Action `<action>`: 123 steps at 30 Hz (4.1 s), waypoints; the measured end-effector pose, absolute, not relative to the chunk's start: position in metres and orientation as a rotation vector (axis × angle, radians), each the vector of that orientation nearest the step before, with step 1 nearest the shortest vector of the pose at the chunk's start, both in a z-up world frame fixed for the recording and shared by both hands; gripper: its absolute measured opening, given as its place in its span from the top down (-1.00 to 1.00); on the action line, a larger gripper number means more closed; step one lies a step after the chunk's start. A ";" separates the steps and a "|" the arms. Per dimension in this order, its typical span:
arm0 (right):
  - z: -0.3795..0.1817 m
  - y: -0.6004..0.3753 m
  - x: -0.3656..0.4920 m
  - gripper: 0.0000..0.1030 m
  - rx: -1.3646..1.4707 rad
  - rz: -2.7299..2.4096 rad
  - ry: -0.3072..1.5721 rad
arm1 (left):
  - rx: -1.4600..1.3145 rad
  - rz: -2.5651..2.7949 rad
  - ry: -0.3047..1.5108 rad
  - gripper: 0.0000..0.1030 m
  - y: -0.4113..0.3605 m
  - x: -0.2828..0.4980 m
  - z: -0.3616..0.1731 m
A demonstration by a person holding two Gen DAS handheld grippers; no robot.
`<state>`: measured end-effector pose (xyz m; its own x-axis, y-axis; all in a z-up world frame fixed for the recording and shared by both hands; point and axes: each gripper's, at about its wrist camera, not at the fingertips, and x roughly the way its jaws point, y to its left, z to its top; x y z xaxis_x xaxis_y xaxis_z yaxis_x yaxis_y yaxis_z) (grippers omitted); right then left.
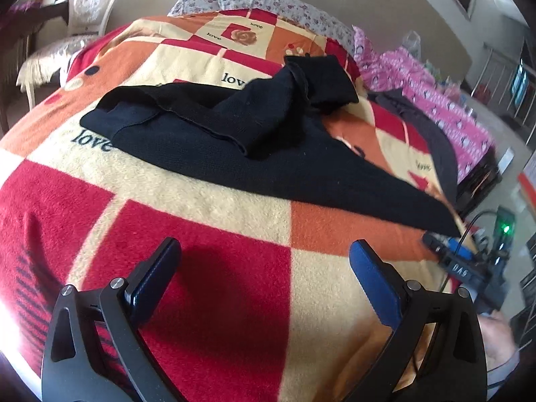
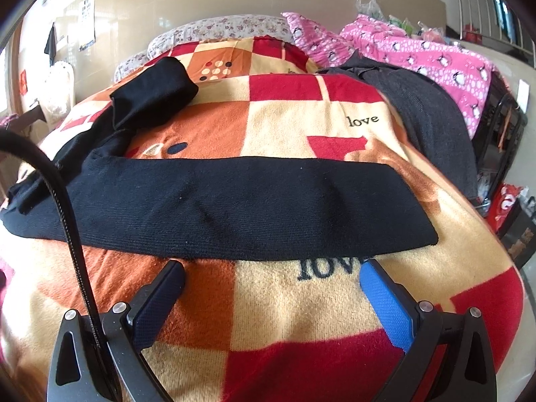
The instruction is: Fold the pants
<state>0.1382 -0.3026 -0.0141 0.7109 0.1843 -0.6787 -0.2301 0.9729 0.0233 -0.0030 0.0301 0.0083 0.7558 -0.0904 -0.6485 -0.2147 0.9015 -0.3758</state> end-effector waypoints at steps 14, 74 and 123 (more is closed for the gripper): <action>-0.016 -0.305 0.136 -1.00 -0.120 0.303 0.760 | -0.969 0.160 0.754 -0.94 0.184 0.063 0.006; -0.003 -0.473 0.162 0.93 0.799 0.574 1.128 | -0.575 0.369 0.649 0.93 0.169 -0.035 0.034; 0.058 -0.070 0.262 0.87 -0.422 0.723 0.663 | 0.248 0.326 0.708 1.00 0.040 0.016 0.014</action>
